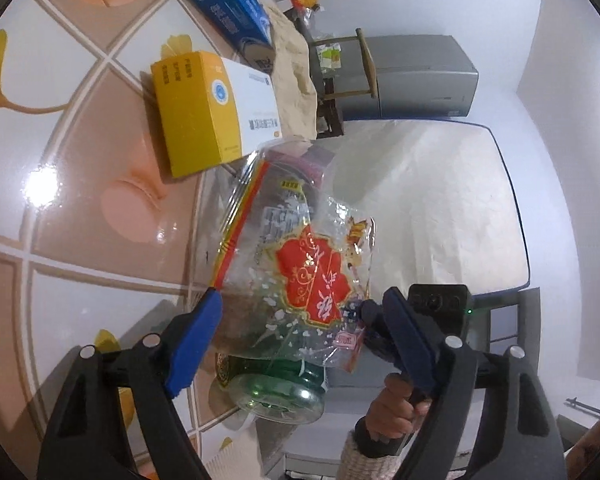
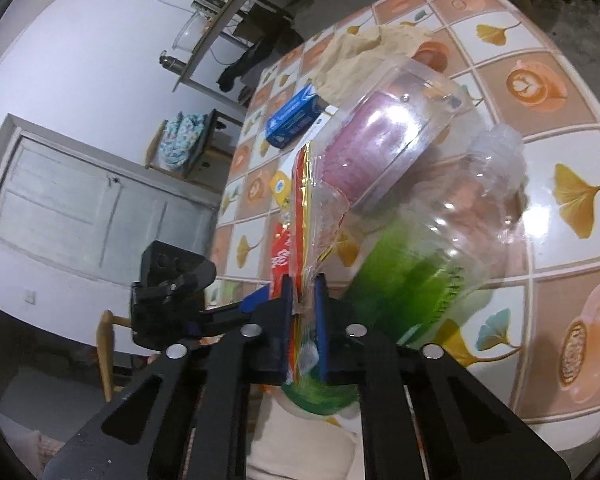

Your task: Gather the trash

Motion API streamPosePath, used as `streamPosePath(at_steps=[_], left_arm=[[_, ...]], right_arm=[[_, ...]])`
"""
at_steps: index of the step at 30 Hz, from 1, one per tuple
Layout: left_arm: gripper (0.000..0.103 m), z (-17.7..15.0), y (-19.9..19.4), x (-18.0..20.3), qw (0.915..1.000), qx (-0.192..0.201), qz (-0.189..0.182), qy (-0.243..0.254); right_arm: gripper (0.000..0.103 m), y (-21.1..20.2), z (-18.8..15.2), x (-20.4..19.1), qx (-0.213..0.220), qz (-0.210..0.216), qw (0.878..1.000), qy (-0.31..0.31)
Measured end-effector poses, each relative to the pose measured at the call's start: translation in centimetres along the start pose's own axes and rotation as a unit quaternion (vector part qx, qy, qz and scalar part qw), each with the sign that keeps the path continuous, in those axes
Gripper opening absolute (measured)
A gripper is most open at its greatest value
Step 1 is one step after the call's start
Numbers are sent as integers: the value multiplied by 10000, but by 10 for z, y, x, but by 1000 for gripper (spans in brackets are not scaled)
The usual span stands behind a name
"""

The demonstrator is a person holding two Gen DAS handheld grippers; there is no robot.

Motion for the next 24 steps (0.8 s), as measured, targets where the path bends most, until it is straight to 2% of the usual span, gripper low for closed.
streamPosePath(at_steps=[4,8,12,15,18,21,24], left_arm=[[79,-4,-8,-6,9998,157,147,-48],[80,-3,-11,-13,9994,264,91,-206],[81,-7,-18,-11,9989,408,157,-142],[81,-16,-23,4,9984,486,155,260],[84,-29,-23,26,9950,414,200,889],[87,-41,-13,47,9877,195,517,1462],[92,-51,8,71,9718,-35,1107,2080]], right_arm=[[2,-2,1,-6,57,316,9995,-27],[2,-10,3,-11,199,598,9980,-23],[2,-20,4,-9,308,927,9952,59],[1,-35,6,-11,526,1183,9916,45],[1,-62,7,-18,919,1420,9856,-83],[1,-94,4,-21,1351,1496,9792,-218],[1,-125,-2,-20,1750,1515,9724,-279]])
Point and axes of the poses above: each gripper's, at about its wrist camera, not at the fingertips, and y roughly the way its jaws point, x to its right, z to its top, the point moved 3 cm from there along y, roughly the way its jaws point, and after that the axes turned 7 degrees about -x, right-handed, at the moved point
